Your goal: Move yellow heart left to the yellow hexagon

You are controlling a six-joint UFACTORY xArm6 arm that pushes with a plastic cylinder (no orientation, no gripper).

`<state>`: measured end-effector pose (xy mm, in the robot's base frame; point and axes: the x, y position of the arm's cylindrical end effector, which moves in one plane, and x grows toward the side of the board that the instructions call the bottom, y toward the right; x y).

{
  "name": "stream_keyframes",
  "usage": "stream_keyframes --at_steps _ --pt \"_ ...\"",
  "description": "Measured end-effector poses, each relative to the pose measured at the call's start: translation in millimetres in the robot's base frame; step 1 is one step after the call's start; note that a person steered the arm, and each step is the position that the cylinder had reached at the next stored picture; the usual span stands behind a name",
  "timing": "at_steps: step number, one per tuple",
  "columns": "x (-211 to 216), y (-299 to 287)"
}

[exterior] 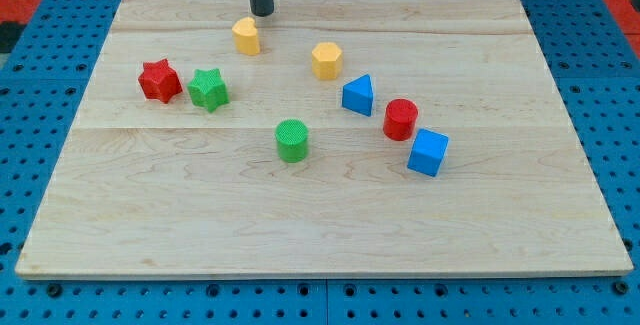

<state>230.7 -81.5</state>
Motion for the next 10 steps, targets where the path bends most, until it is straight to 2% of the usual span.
stream_keyframes --at_steps 3,4,6,8,10 --pt "-14 -16" --pt "0 -41" --pt "34 -33" --pt "89 -27" --pt "102 -15"
